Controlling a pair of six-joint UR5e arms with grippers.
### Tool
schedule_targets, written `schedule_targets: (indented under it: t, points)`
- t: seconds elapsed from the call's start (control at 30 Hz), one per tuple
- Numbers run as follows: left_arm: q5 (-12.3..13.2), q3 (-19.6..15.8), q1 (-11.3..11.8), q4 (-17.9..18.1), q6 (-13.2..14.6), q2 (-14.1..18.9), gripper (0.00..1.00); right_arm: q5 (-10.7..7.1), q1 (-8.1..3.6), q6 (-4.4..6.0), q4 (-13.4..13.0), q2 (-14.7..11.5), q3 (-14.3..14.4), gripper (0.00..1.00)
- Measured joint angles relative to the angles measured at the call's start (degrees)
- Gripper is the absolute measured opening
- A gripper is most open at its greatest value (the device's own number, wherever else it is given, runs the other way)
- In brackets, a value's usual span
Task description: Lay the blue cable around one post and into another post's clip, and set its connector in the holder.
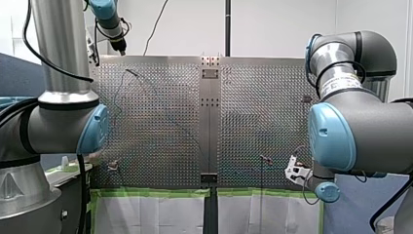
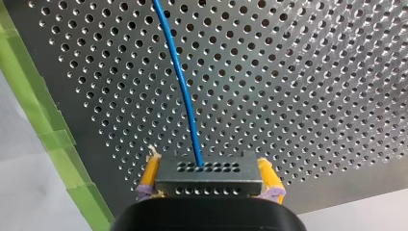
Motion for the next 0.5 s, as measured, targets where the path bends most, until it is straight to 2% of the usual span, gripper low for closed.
schedule_targets:
  t: [0.27,0.5]
  points:
    - [4.07,0.02,-1.07,4.02,-0.43,0.51,0.99,0.00,0.09,-0.26,0.20,0.00,0.00,0.00]
    - [7.39,0.06,-3.16,7.23,-1.42,1.68,0.99,0.00,0.18,-0.32,0.20,0.00,0.00,0.00]
